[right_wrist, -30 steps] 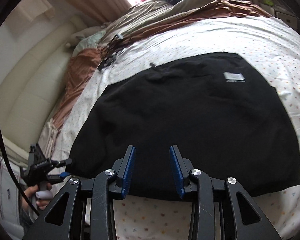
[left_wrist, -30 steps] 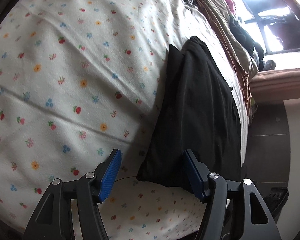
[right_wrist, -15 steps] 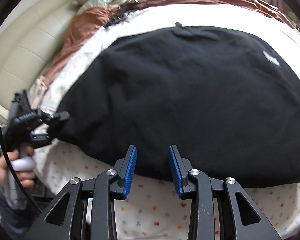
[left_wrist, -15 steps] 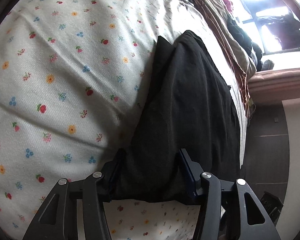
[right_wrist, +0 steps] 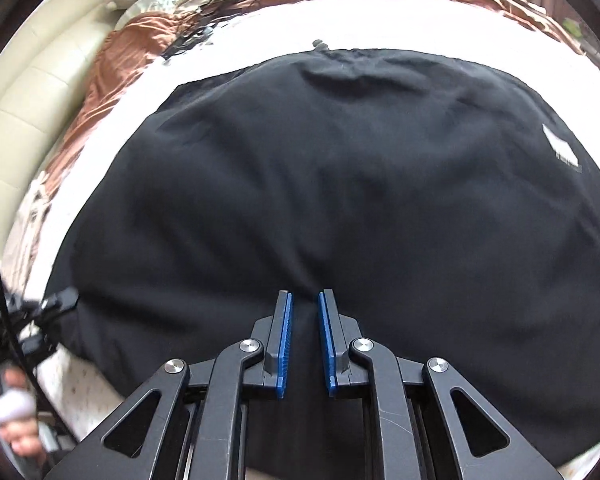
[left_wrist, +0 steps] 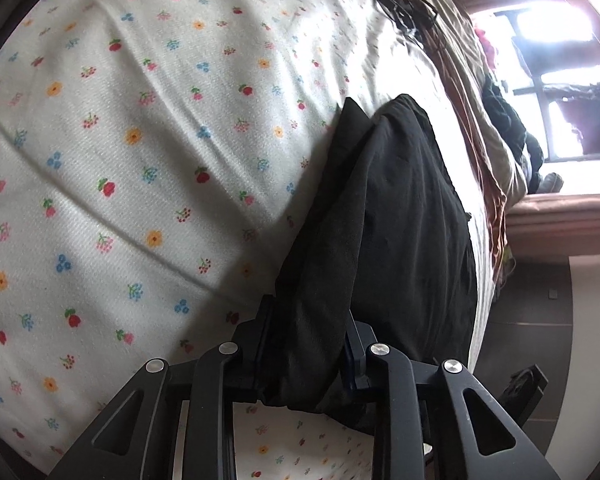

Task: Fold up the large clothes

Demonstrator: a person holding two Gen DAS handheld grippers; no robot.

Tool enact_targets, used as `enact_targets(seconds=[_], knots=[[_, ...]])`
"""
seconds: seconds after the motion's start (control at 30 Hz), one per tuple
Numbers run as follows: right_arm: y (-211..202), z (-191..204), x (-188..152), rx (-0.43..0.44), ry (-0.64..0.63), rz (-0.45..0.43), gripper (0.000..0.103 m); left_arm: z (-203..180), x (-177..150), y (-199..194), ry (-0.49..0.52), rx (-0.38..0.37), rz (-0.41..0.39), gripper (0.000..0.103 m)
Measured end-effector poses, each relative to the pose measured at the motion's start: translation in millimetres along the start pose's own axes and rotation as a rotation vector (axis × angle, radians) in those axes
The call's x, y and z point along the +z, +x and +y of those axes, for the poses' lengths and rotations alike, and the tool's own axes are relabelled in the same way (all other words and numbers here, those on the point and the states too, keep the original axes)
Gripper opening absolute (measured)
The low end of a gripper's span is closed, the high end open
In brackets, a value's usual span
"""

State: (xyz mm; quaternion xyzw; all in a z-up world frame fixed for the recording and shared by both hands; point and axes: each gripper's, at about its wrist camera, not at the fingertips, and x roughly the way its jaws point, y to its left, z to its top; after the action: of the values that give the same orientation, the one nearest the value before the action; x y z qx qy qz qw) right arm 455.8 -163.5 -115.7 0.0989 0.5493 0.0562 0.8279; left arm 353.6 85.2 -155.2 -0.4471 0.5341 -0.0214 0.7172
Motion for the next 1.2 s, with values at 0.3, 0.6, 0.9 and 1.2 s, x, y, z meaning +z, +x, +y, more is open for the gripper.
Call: enact_targets(seconds=[0.3,0.6,0.9,1.2], knots=[[23,-11,52,-0.013,0.066,-0.025,0.012,-10,-2,3,-0.009,0.064,-0.057,0.029],[44,-20,94,-0.008,0.117,-0.056,0.002,-12,1,7,0.023,0.087,-0.061,0.029],[52,-37,109,0.071,0.184,-0.062,0.000,-18,0,9,0.011,0.108,-0.074,0.029],[-16,-43,74,0.127,0.179,-0.109,0.008,-18,0,-4,-0.001,0.001,-0.074,0.016]])
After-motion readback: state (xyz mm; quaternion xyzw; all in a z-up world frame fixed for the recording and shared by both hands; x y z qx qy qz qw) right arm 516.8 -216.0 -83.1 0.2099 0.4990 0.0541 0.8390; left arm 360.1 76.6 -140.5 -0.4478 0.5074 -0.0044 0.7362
